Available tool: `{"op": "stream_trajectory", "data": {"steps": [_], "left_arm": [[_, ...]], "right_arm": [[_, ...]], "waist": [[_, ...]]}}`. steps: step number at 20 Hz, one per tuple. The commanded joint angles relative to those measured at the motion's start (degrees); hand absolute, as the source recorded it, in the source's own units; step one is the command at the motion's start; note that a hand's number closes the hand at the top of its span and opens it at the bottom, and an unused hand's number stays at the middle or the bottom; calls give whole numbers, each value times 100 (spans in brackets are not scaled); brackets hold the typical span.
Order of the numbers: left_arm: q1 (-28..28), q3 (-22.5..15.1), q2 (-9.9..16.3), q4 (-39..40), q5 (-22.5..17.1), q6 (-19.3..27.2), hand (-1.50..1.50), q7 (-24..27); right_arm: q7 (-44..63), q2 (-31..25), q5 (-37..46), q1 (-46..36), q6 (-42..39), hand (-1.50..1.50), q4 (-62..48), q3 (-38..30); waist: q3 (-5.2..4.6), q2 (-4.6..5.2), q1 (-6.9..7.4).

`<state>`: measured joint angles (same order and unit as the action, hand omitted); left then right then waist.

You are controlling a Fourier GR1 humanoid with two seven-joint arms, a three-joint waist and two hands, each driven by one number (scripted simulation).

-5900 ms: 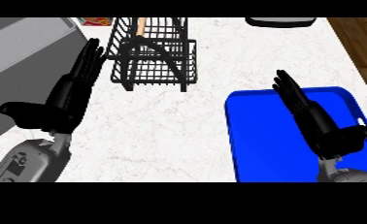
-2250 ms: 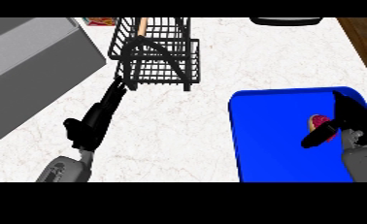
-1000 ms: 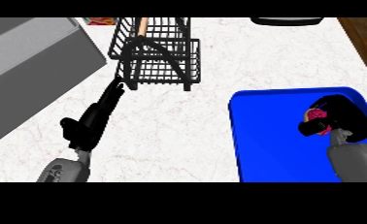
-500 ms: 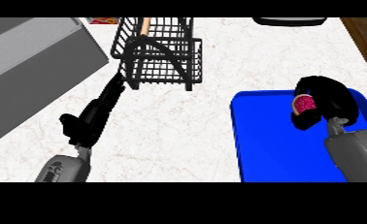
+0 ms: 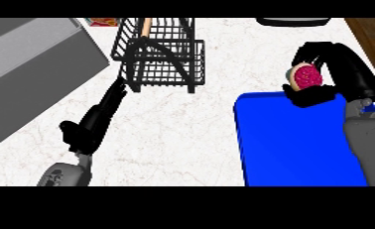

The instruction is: Pick the cupcake from the tray and place it in the tiered basket

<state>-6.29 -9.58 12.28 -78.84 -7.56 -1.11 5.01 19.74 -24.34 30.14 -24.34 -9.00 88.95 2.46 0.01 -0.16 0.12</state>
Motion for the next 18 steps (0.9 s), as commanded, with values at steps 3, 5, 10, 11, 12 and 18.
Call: {"op": "stream_trajectory", "data": {"steps": [3, 5, 10, 11, 12, 18], "left_arm": [[139, 31, 40, -93, 66, -122, 0, 115], [153, -33, -120, -175, 88, -47, 0, -39], [-106, 202, -113, 160, -5, -214, 0, 40], [-60, 67, -184, 167, 158, -113, 0, 44], [-249, 160, -103, 202, 81, -197, 0, -51], [-284, 70, -285, 235, 278, -53, 0, 116]], "right_arm": [[786, 139, -538, -839, -586, 150, 1005, -225], [1329, 524, -266, -1319, -465, 150, 885, 65], [1898, 920, -364, -2611, -451, 150, 140, -138], [1832, 951, -280, -3077, -412, 150, -422, -146], [2501, 1159, -292, -3375, -576, 150, -226, 25], [2284, 1643, -26, -4865, 32, 150, -2320, -241]], "waist": [[-5, -7, 2], [-4, 0, 38], [-5, 16, 40], [-6, 26, 77], [-8, 16, 64], [-10, 61, 181]]}}
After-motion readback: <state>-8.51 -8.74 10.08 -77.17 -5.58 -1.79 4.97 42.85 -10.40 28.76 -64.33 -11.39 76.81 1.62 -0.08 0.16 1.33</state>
